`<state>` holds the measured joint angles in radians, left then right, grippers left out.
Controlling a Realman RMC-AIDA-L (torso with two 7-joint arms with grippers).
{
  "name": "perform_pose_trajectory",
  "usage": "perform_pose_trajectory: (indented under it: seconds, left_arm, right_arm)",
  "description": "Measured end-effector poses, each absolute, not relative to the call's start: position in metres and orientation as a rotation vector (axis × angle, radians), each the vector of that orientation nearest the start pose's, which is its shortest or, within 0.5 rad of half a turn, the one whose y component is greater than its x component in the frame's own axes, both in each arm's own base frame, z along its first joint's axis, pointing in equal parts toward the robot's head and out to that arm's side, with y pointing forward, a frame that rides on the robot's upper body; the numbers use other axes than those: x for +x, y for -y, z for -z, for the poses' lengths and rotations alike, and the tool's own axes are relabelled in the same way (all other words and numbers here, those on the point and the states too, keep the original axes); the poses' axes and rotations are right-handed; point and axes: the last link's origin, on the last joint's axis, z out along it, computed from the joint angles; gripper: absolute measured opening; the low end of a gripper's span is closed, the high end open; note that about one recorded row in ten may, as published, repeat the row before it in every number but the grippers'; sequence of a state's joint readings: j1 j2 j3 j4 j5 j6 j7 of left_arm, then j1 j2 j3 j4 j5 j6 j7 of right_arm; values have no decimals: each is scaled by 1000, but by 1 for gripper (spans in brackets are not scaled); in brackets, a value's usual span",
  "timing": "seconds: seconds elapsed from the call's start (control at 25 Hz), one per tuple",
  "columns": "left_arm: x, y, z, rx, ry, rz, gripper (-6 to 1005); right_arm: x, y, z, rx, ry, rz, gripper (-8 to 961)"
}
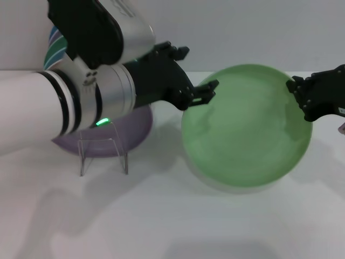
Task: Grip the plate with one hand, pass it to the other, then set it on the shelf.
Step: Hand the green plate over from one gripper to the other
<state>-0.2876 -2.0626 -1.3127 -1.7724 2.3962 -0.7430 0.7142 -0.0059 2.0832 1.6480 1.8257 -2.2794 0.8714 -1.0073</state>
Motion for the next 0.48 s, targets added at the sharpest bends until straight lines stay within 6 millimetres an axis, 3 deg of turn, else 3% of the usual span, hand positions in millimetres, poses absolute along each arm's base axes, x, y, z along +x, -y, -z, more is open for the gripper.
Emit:
perform_pose_trajectory:
  seconds: [0.48]
  left_arm:
    - [-76,-333,38,-2474,150,296,770]
  right_arm:
    - [177,-310,-53,-2253,-319,-159,74]
